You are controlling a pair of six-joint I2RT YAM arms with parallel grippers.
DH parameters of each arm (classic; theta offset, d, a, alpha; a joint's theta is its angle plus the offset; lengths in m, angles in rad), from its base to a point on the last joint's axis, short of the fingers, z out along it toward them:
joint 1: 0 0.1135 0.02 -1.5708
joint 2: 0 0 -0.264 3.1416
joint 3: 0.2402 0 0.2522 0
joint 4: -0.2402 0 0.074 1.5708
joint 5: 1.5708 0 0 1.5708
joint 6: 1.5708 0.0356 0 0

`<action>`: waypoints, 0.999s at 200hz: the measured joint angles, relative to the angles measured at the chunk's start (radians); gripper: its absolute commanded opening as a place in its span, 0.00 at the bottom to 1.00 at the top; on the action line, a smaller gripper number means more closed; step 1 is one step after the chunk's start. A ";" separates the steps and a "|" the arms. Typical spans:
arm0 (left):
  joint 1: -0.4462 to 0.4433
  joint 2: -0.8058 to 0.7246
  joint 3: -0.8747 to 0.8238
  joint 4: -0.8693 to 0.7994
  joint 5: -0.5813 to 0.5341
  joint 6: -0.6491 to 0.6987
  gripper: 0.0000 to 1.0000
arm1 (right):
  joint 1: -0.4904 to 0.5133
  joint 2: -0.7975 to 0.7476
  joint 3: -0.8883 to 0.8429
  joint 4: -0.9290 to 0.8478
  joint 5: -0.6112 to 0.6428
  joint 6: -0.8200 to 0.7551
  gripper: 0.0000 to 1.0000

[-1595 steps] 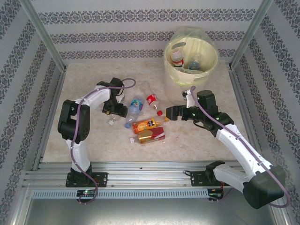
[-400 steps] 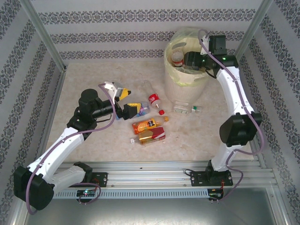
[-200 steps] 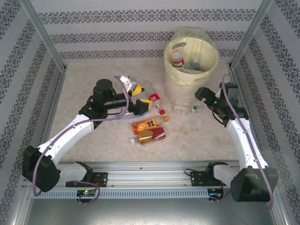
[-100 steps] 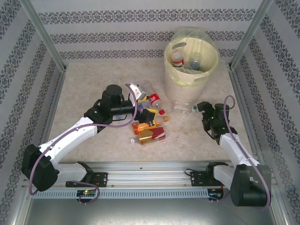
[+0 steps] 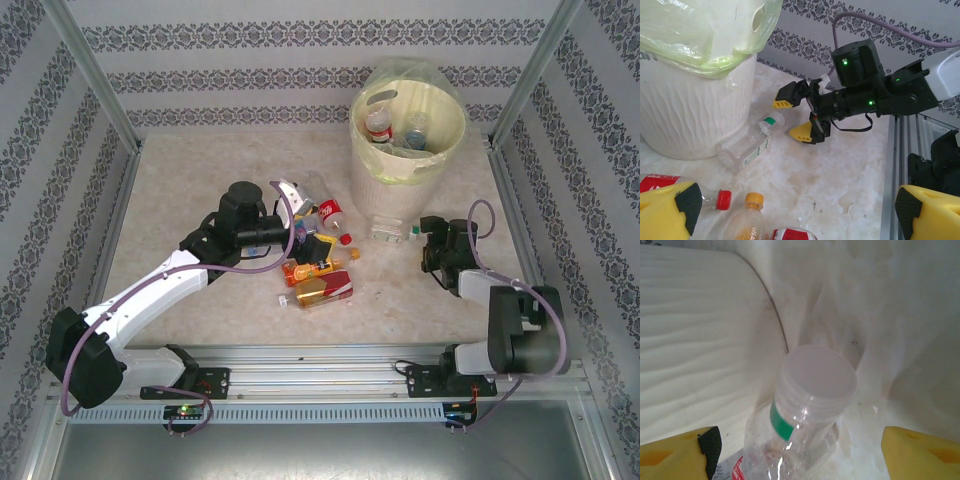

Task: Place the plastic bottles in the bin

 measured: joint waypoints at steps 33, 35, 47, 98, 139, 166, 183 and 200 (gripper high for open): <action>-0.006 0.000 0.000 -0.013 0.000 0.004 1.00 | 0.000 0.115 -0.001 0.155 -0.012 0.044 0.75; -0.006 0.000 0.000 -0.013 0.000 0.004 1.00 | 0.000 0.120 -0.001 0.162 -0.013 0.049 0.75; -0.006 0.000 0.000 -0.014 0.000 0.006 1.00 | -0.002 0.143 -0.002 0.206 -0.015 0.058 0.73; -0.006 0.000 0.000 -0.018 -0.001 0.019 1.00 | -0.005 0.228 0.000 0.352 -0.024 0.091 0.67; -0.006 0.000 0.000 -0.021 -0.001 0.023 1.00 | -0.005 0.283 0.012 0.423 -0.032 0.109 0.59; -0.006 0.000 0.000 -0.021 -0.001 0.024 1.00 | -0.004 0.300 0.016 0.438 -0.034 0.109 0.53; -0.006 0.000 0.000 -0.021 -0.001 0.025 1.00 | -0.004 0.304 0.016 0.436 -0.034 0.109 0.50; -0.006 0.000 0.000 -0.021 -0.001 0.025 1.00 | -0.004 0.306 0.018 0.430 -0.035 0.105 0.47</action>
